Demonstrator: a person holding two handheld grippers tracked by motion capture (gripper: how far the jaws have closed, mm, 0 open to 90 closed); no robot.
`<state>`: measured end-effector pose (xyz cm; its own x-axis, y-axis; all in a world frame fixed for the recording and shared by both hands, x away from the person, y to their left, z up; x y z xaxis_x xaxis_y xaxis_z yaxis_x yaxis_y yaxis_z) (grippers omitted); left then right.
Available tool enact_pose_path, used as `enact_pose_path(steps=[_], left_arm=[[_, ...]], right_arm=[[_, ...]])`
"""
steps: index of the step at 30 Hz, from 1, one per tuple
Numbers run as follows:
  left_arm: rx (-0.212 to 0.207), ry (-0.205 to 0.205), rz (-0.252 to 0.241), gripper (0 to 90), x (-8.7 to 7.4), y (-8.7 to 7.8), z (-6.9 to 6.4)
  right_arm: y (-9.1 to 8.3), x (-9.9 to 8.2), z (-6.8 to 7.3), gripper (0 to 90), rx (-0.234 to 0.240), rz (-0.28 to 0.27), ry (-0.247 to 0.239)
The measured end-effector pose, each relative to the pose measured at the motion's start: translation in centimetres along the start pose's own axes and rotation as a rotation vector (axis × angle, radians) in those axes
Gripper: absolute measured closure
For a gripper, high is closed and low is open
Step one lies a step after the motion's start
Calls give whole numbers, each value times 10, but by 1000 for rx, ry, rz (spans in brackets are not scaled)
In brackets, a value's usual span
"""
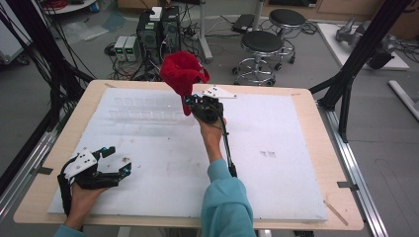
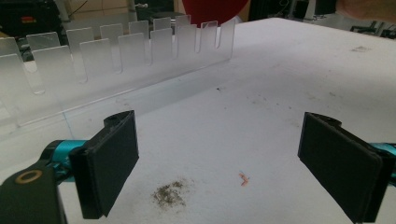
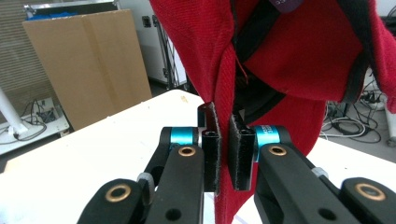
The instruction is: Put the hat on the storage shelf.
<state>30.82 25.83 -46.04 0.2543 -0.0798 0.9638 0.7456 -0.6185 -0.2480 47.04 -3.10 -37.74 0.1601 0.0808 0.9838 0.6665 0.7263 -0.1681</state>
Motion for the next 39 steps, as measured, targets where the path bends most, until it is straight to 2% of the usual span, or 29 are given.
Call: enact_pose_path(steps=[18, 24, 27, 29, 32, 39], left_arm=[[0, 2, -2, 125, 0, 0, 0], [-1, 8, 0, 125, 0, 0, -1], [1, 8, -1, 125, 0, 0, -1], [1, 10, -2, 125, 0, 0, -1], [1, 10, -2, 125, 0, 0, -1], [2, 9, -2, 125, 0, 0, -1]], right_arm=[[-3, -7, 1, 855, 1, 38, 29], [-5, -16, 3, 854, 2, 65, 25], [-6, -19, 4, 854, -1, 62, 29], [-5, -23, 4, 854, -6, 85, 26], [-5, -28, 3, 854, -7, 89, 42], [-6, -31, 4, 847, -2, 102, 34]])
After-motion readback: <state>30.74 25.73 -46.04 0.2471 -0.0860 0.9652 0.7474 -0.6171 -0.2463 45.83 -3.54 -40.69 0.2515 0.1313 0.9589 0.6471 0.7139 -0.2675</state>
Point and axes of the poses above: each handheld gripper's, and its own axes: y roughly forward along the jaws, x roughly out of its top, z roughly to its left, the point moved 5 cm from there along y, roughly forward along the jaws, and after that the axes turned 5 degrees about -y, right-handed, at the moved point
